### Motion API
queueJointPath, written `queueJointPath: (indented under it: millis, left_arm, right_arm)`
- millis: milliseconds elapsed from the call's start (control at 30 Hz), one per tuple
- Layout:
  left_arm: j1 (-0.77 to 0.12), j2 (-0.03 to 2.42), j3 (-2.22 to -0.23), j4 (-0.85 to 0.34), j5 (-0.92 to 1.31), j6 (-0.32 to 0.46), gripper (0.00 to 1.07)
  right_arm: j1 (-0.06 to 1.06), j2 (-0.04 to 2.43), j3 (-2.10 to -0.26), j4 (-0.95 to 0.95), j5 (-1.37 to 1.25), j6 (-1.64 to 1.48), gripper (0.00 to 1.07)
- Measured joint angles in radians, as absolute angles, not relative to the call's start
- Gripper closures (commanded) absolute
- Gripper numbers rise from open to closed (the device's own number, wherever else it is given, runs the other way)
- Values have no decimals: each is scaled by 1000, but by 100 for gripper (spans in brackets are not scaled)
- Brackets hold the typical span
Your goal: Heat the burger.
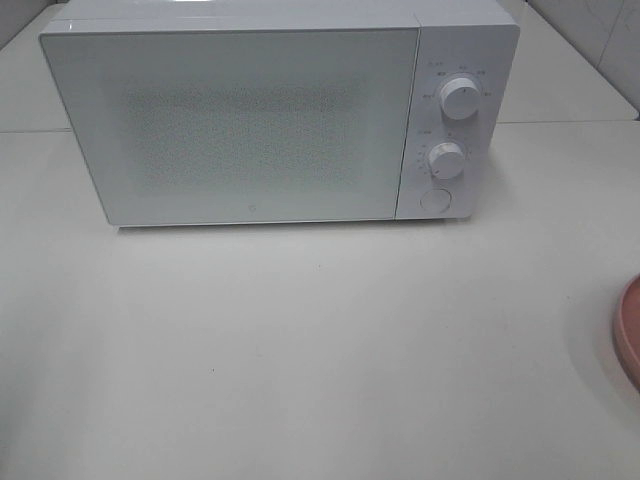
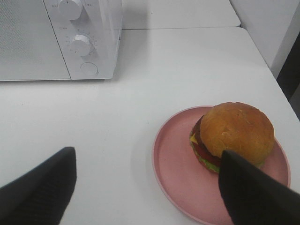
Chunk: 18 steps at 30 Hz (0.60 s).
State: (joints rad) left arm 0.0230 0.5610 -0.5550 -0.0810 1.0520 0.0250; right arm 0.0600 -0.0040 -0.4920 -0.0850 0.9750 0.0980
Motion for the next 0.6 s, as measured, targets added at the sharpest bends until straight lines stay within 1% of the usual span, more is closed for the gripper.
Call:
queueJointPath:
  millis: [33,100,200,267,467,600]
  left_arm:
    - [23,561,-555,-81,1052,25,6]
    - [23,457,-543,-81,1053,25,6]
    - [23,431,-539,-80,1053,25,6]
    - [24,352,-520,-79,1064,25,6]
    - [25,270,-519,-79,1065,25,6]
    - [25,173,-519,-79,1065,25,6]
  right_arm:
    - [60,-4,-492,-85,975,98,32]
    - [60,-4,-492,-85,975,98,32]
    - [60,-4,-492,-85,975,98,32]
    - [60,-4,-492,-85,975,98,32]
    - [60,-4,-492,-85,975,98,32]
    - [60,-4,-492,-85,975,98,32]
